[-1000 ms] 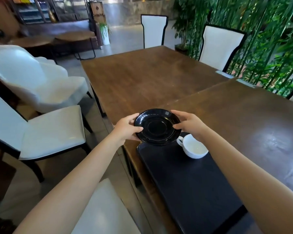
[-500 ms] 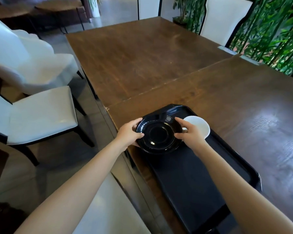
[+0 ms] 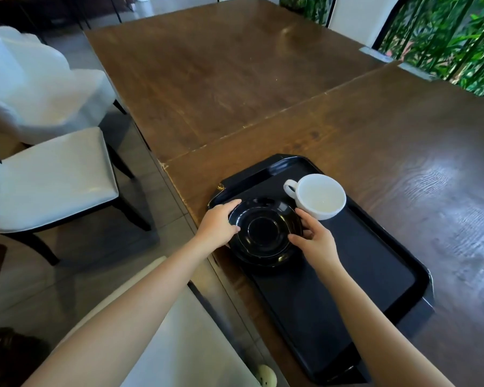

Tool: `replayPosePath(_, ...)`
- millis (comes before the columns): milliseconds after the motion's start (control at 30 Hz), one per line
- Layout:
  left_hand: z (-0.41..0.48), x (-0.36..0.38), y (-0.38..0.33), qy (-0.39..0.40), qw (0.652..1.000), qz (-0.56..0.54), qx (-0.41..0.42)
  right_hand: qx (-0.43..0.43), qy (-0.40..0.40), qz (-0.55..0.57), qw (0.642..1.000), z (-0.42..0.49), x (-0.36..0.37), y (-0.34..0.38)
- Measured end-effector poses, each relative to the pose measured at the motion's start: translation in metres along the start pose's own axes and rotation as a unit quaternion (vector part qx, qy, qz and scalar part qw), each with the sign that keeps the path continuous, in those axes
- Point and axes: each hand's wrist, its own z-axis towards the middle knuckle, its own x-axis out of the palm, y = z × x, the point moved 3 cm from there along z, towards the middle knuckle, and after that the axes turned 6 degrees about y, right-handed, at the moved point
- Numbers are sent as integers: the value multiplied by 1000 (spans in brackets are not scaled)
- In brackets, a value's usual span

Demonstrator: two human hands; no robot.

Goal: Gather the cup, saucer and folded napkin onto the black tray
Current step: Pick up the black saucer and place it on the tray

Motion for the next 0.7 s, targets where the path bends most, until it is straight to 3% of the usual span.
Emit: replayPosePath(700, 15, 7, -13, 20, 989, 147, 7, -6, -78, -49, 996, -3, -1, -14)
